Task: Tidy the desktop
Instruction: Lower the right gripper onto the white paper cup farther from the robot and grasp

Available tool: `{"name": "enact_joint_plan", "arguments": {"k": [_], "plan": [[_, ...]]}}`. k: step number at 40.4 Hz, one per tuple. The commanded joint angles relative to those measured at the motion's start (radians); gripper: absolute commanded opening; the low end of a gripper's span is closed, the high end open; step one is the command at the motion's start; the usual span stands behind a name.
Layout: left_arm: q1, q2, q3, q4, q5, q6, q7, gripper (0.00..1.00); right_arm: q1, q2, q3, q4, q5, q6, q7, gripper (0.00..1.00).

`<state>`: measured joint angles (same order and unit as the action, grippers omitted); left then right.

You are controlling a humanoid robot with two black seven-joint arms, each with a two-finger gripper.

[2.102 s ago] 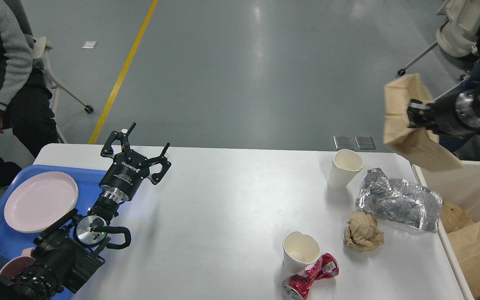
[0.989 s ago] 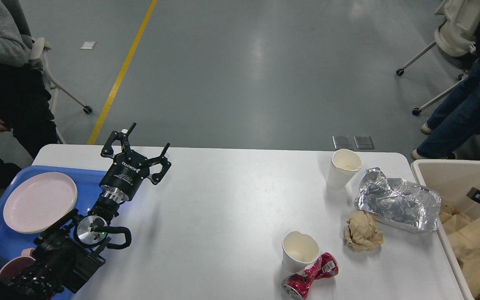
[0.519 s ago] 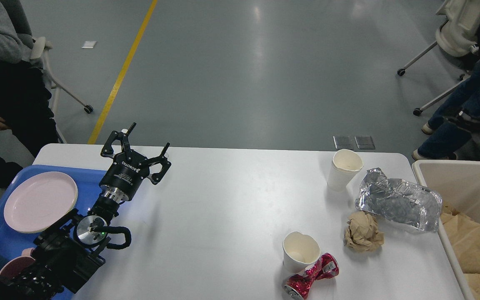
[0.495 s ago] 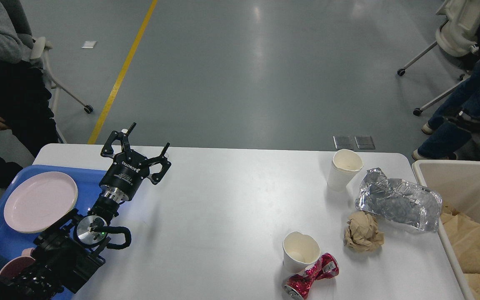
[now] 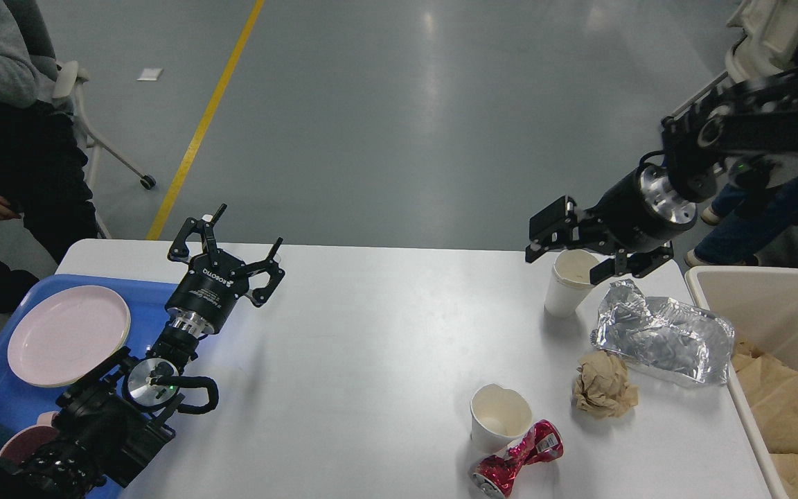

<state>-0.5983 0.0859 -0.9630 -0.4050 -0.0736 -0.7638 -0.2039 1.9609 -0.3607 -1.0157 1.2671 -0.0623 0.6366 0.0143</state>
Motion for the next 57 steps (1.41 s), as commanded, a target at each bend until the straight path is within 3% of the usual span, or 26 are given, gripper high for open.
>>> {"name": "enact_joint_plan", "arguments": {"k": [1,12,23,28,52,57], "plan": [[0.002,0.000,0.000,0.000,0.000,0.000,0.000,0.97,-0.043,0.054,-0.061,-0.035,-0.007,-0.097,-0.001,1.00],[0.000,-0.002,0.000,-0.001,0.000,0.000,0.000,0.97,-0.356,0.049,-0.072,-0.443,0.123,-0.140,-0.001,1.00],[0.000,-0.002,0.000,0.000,0.000,0.000,0.000,0.97,-0.592,0.055,-0.069,-0.653,0.327,-0.196,-0.002,1.00],[0.000,-0.002,0.001,-0.001,0.000,0.000,0.000,0.97,-0.649,0.062,-0.069,-0.684,0.412,-0.287,-0.005,1.00],[0.000,0.000,0.000,-0.001,0.000,0.000,0.000,0.97,-0.737,0.092,0.011,-0.707,0.480,-0.362,-0.007,1.00],[0.000,-0.002,0.000,-0.001,0.000,0.000,0.000,0.97,-0.754,0.097,0.012,-0.707,0.479,-0.379,-0.005,0.96]]}}
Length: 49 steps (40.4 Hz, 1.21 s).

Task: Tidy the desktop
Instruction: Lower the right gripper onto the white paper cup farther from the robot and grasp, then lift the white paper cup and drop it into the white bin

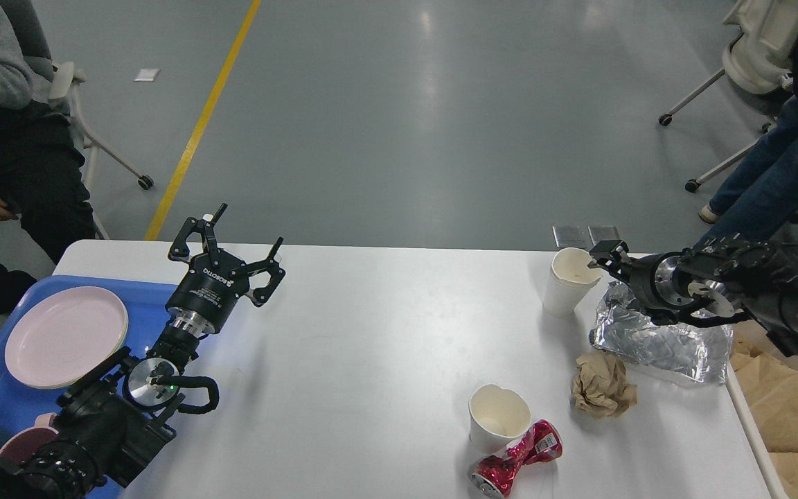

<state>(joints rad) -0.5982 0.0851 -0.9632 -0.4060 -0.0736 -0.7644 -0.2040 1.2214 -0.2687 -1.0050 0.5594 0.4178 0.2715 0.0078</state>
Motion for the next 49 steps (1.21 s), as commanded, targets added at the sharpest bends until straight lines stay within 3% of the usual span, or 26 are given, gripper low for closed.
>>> {"name": "enact_joint_plan", "arguments": {"k": [1,21,27,32,49], "plan": [[0.000,-0.001,0.000,-0.001,0.000,0.001,0.000,0.97,-0.019,0.008,0.002,0.001,-0.001,-0.018,0.001,0.91],[0.000,0.001,0.000,-0.001,0.000,0.001,0.000,0.97,-0.033,0.014,0.003,0.005,-0.002,-0.041,0.003,0.50],[0.000,0.001,0.000,0.001,0.000,0.001,0.000,0.97,-0.031,0.016,0.005,0.008,-0.002,-0.041,0.005,0.26],[0.000,0.001,0.000,-0.001,0.000,0.001,0.000,0.97,-0.030,0.016,0.035,0.016,-0.002,-0.038,0.006,0.00],[0.002,0.001,0.000,-0.001,0.000,0.001,0.000,0.97,0.019,-0.072,0.045,0.082,-0.008,-0.014,0.015,0.00]]}}
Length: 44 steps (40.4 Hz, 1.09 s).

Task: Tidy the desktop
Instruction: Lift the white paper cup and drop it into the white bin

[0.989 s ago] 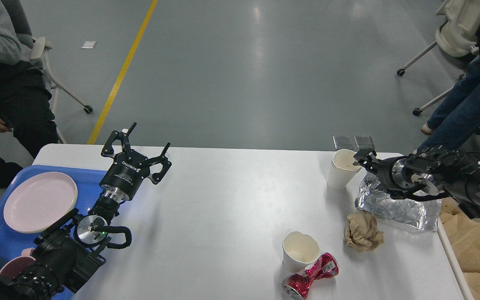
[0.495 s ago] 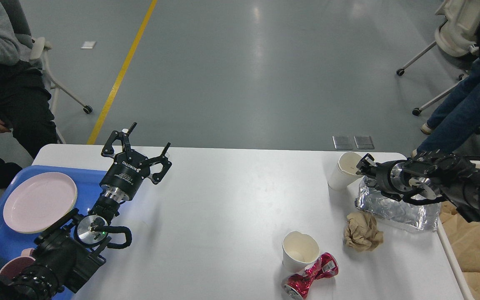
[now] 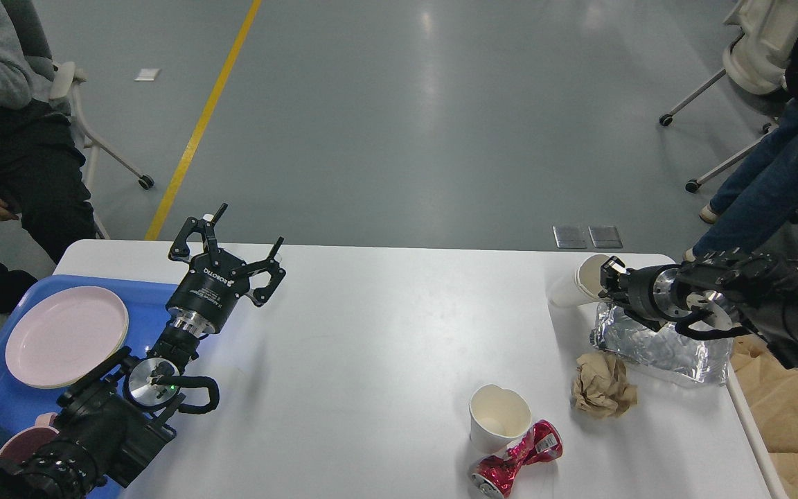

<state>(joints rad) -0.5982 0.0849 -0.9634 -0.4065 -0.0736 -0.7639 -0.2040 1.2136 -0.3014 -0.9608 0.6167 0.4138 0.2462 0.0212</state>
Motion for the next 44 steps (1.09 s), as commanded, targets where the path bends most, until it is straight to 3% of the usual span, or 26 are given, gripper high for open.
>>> {"name": "enact_joint_plan", "arguments": {"k": [1,6,11,14,20,25,31,35,40,44], "plan": [[0.000,0.001,0.000,0.000,0.000,0.000,0.000,0.97,0.035,-0.048,0.001,0.032,-0.007,0.019,0.002,0.00],[0.000,0.000,0.000,0.000,0.000,0.000,0.000,0.97,0.093,-0.119,-0.006,0.078,-0.018,0.094,0.012,0.00],[0.000,0.000,0.000,0.000,0.000,0.000,0.000,0.97,0.217,-0.229,-0.012,0.126,-0.067,0.243,0.042,0.00],[0.000,0.001,0.000,0.000,0.000,0.000,0.000,0.97,0.405,-0.277,-0.015,0.194,-0.183,0.381,0.062,0.00],[0.000,0.001,0.000,0.001,0.000,0.000,0.000,0.97,0.722,-0.278,-0.015,0.398,-0.368,0.467,0.062,0.00],[0.001,0.001,0.000,0.000,0.000,0.000,0.000,0.97,0.926,-0.243,-0.012,0.613,-0.467,0.469,0.060,0.00],[0.001,0.001,0.000,0.001,0.000,0.000,0.000,0.97,1.028,-0.168,-0.015,0.813,-0.489,0.455,0.054,0.00],[0.001,0.001,0.002,0.001,0.000,0.000,0.000,0.97,1.020,-0.159,-0.047,0.810,-0.491,0.420,0.052,0.00],[0.000,0.001,0.000,0.000,0.000,0.000,0.000,0.97,0.914,-0.166,-0.205,0.747,-0.498,0.279,0.052,0.00],[0.000,0.001,0.000,0.000,0.000,0.000,0.000,0.97,0.729,-0.209,-0.291,0.583,-0.518,0.202,0.054,0.00]]}}
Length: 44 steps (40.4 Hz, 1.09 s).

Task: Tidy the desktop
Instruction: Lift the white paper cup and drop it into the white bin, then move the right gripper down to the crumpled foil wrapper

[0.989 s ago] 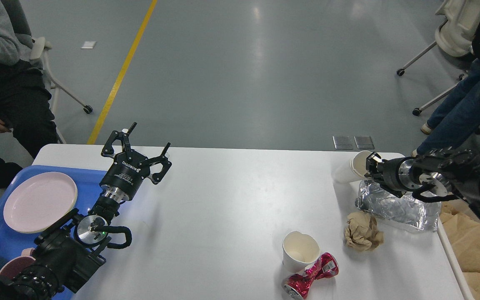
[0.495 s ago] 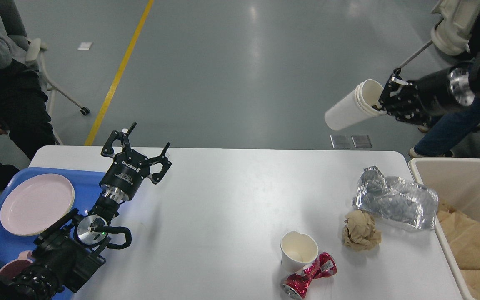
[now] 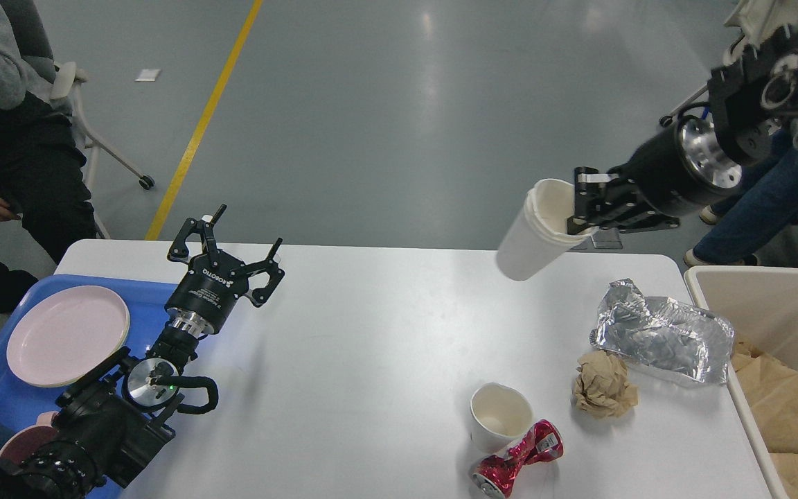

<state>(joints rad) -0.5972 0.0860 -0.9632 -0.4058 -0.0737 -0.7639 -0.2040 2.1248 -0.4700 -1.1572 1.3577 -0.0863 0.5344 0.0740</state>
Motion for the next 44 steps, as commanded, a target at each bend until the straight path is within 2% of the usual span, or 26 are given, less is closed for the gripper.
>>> {"name": "enact_joint_plan", "arguments": {"k": [1,6,11,14,16,17,23,29,30,31,32,33,34,44], "plan": [[-0.001,0.000,0.000,-0.001,0.000,0.000,0.000,0.97,-0.227,-0.056,-0.098,-0.202,-0.018,-0.094,0.001,0.00],[-0.001,0.000,0.000,0.001,0.000,0.000,0.000,0.97,-0.460,-0.121,-0.096,-0.438,-0.009,-0.106,0.000,0.00],[0.000,0.000,0.000,-0.001,0.000,0.000,0.000,0.97,-0.667,-0.128,-0.082,-0.679,0.006,-0.125,-0.002,0.00],[-0.001,-0.002,0.000,0.001,0.000,0.000,0.000,0.97,-0.874,-0.127,-0.056,-0.860,0.122,-0.171,-0.013,0.00],[0.000,0.000,0.000,-0.001,0.000,0.000,0.000,0.97,-0.948,-0.124,-0.059,-0.911,0.189,-0.189,-0.028,0.00],[0.000,0.000,0.000,0.001,0.000,0.000,0.000,0.97,-1.018,-0.122,-0.062,-0.958,0.247,-0.209,-0.052,0.00],[-0.001,0.000,0.000,-0.001,0.000,0.000,0.000,0.97,-1.192,-0.092,-0.047,-1.083,0.344,-0.306,-0.134,0.00],[-0.001,0.000,0.000,0.001,0.000,0.000,0.000,0.97,-1.338,-0.053,0.020,-1.174,0.370,-0.399,-0.154,0.00],[-0.001,0.000,0.000,0.001,0.000,-0.002,0.000,0.97,-1.350,-0.053,0.033,-1.184,0.370,-0.409,-0.154,0.09],[-0.001,0.000,0.000,-0.001,0.000,0.000,0.000,0.97,-1.356,-0.052,0.043,-1.192,0.370,-0.409,-0.154,0.40],[0.000,0.000,0.001,0.001,0.000,0.000,0.000,0.97,-1.362,-0.050,0.048,-1.197,0.369,-0.409,-0.154,0.97],[0.000,0.000,0.000,0.001,0.000,0.000,0.000,0.97,-1.367,-0.044,0.050,-1.200,0.355,-0.409,-0.157,0.96],[-0.001,0.000,0.000,0.001,0.000,0.000,0.000,0.97,-1.367,-0.044,0.050,-1.200,0.353,-0.409,-0.160,1.00],[0.000,0.000,0.000,0.001,0.000,0.000,0.000,0.97,-1.365,-0.042,0.053,-1.200,0.355,-0.409,-0.168,1.00]]}}
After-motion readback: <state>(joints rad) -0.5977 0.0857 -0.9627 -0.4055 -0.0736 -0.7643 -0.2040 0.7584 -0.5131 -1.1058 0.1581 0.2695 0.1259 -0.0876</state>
